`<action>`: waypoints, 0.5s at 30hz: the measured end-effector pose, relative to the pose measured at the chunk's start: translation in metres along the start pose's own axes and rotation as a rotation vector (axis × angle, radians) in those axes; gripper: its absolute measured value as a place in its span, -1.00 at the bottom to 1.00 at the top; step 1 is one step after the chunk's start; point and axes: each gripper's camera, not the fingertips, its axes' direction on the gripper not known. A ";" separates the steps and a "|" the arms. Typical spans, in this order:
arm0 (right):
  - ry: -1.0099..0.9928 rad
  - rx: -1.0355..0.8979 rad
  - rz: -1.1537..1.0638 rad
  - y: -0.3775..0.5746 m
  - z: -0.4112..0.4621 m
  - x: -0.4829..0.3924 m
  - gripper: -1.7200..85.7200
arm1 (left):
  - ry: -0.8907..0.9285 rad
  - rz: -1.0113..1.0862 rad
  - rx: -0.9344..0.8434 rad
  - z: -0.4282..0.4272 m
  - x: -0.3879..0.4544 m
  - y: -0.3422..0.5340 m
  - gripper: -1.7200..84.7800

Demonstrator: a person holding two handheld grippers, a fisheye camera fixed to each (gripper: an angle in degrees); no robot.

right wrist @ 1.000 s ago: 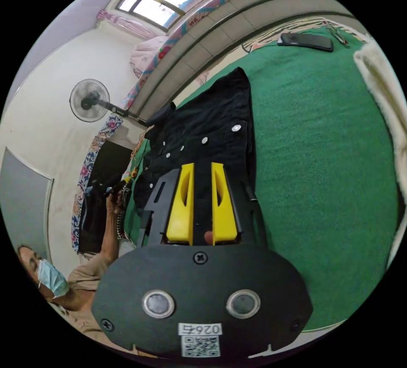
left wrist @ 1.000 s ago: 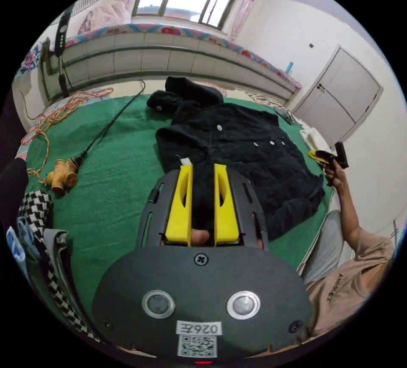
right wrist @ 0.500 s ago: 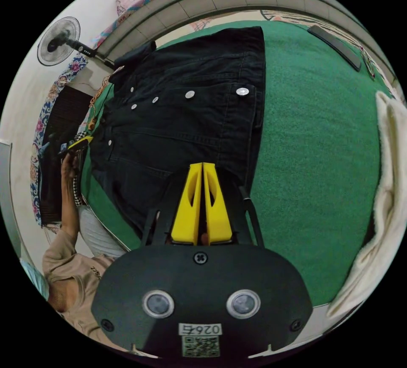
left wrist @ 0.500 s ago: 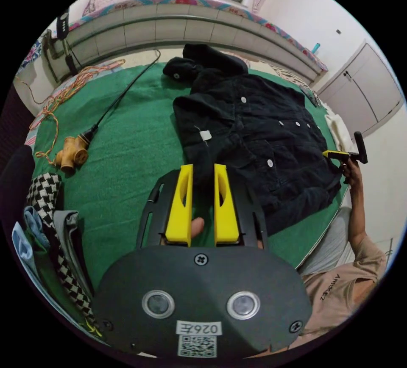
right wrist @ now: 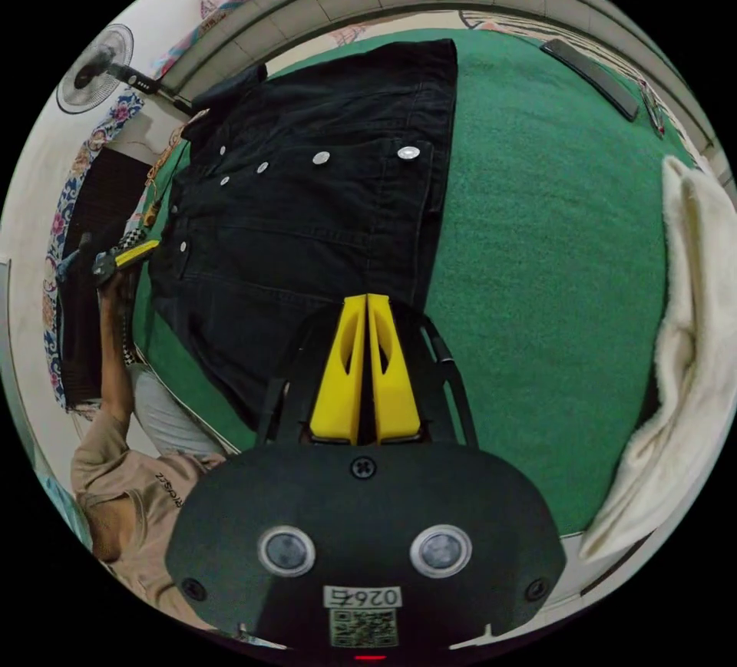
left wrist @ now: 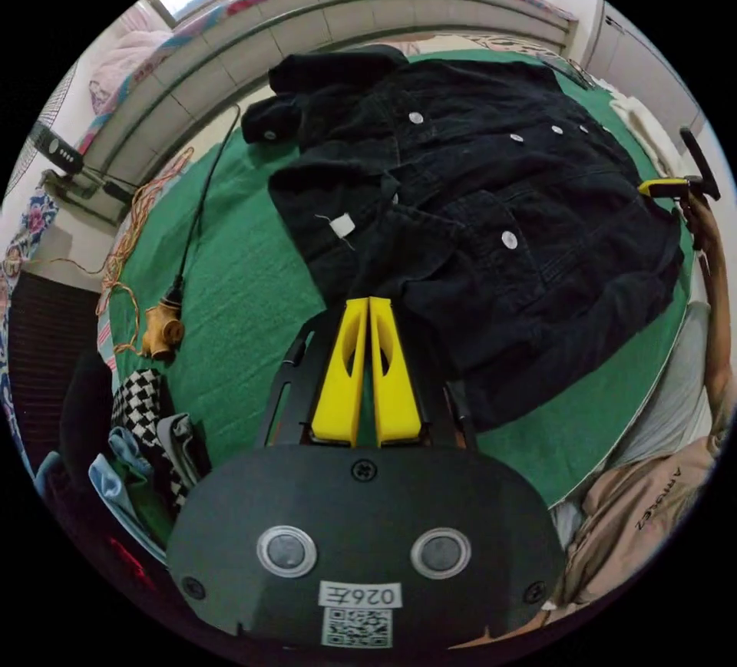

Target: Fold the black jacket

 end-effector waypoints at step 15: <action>0.432 0.099 0.007 0.065 -0.024 -0.112 -0.98 | 0.158 0.224 0.070 0.001 0.005 0.041 -0.98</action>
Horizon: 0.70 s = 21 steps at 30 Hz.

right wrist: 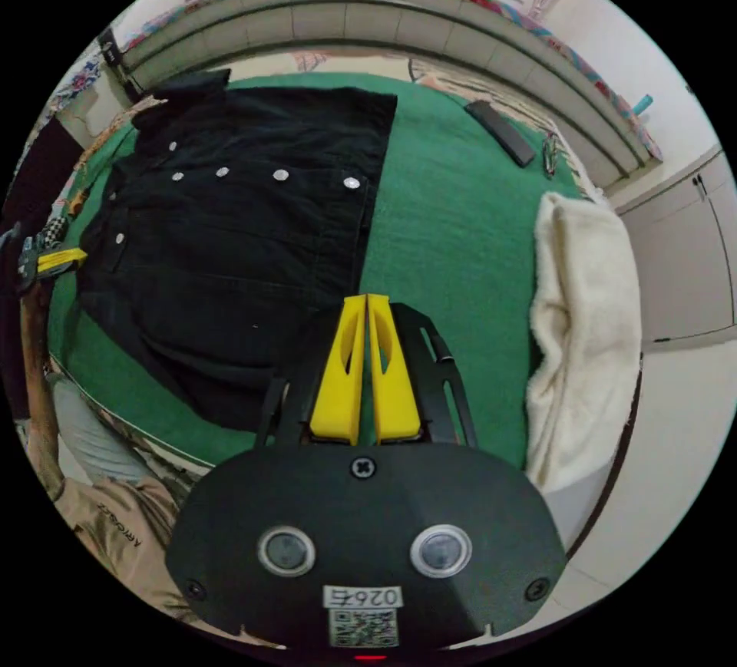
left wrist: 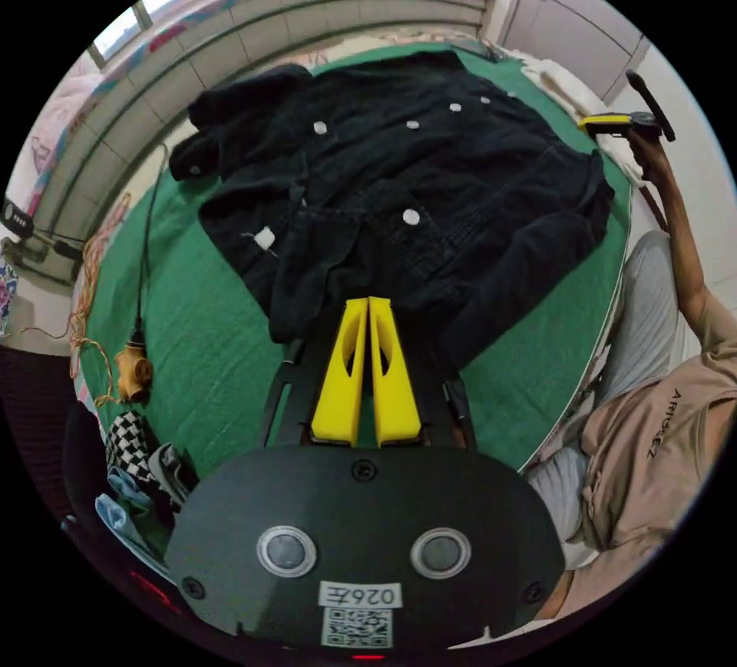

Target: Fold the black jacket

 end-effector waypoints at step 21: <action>0.132 0.154 -0.691 0.205 -0.039 -0.177 -0.81 | 0.560 0.049 0.742 -0.022 0.009 0.125 -0.98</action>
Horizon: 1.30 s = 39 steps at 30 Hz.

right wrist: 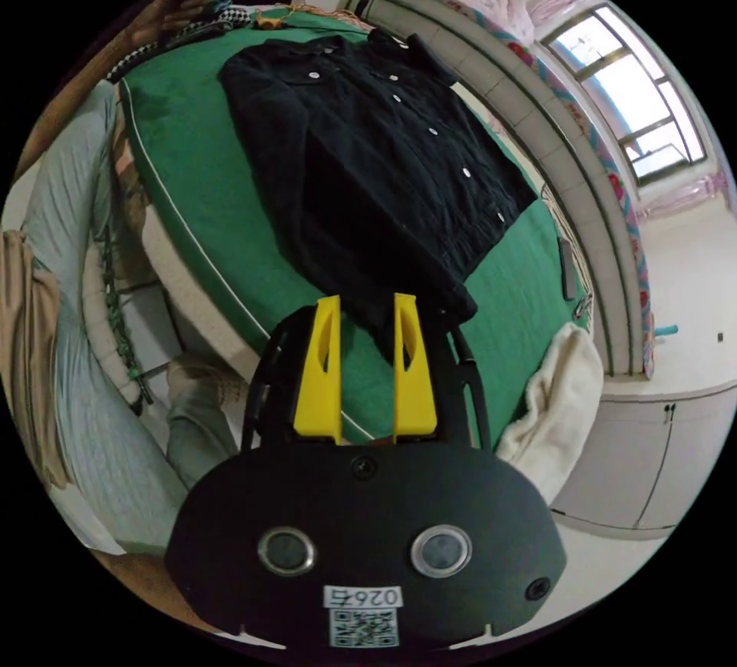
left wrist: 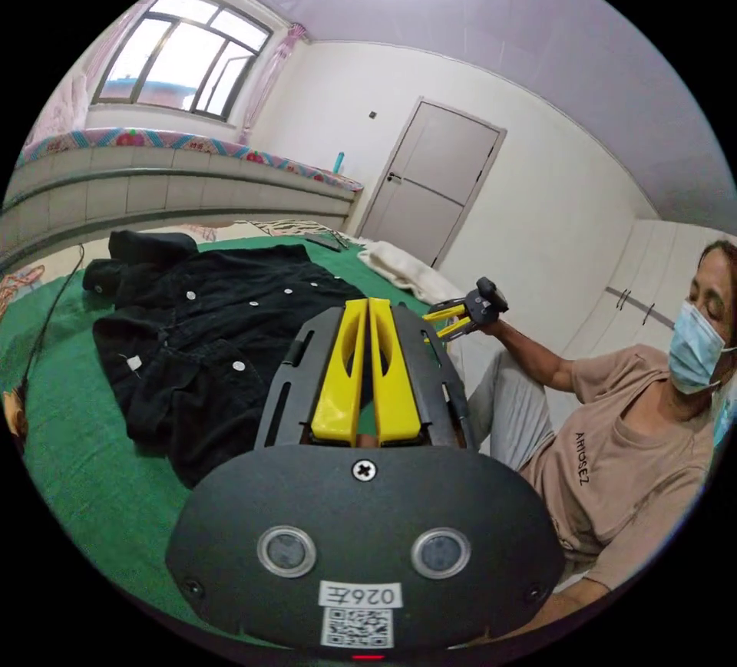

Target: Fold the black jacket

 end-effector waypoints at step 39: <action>-1.610 0.853 0.648 0.205 -0.125 -0.080 -0.98 | -0.385 0.522 0.170 0.045 0.281 0.265 -0.51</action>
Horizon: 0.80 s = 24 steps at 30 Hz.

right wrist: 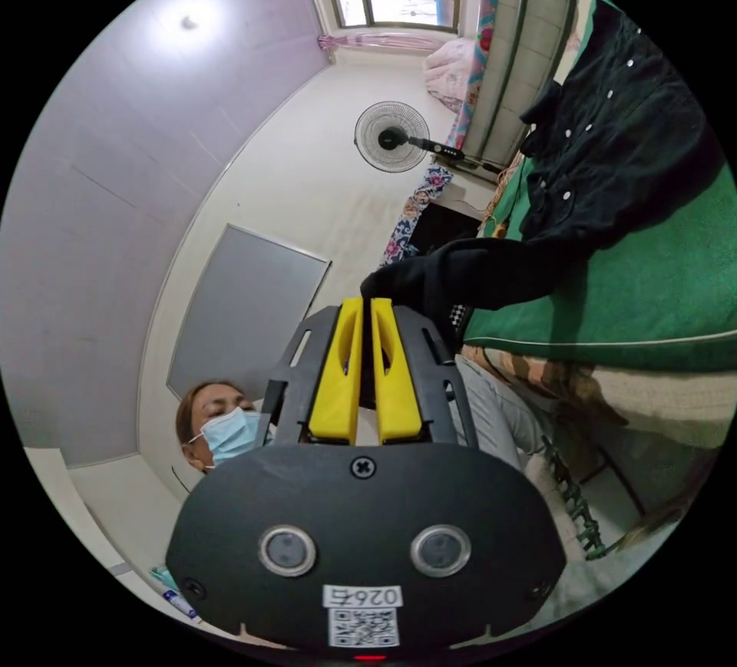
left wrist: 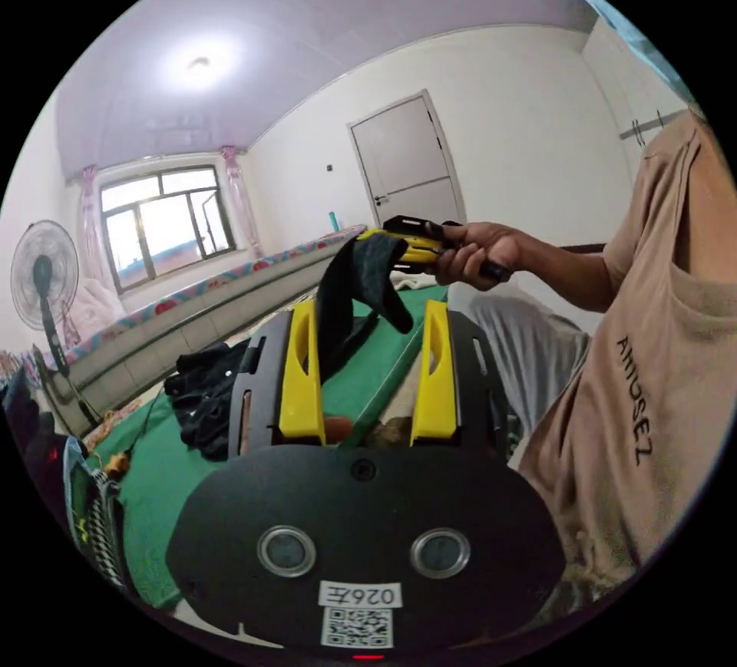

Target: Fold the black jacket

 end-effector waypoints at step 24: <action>0.662 -0.633 -1.138 0.332 0.300 -0.189 -0.81 | -0.142 -0.067 -0.608 -0.061 0.066 -0.016 -0.85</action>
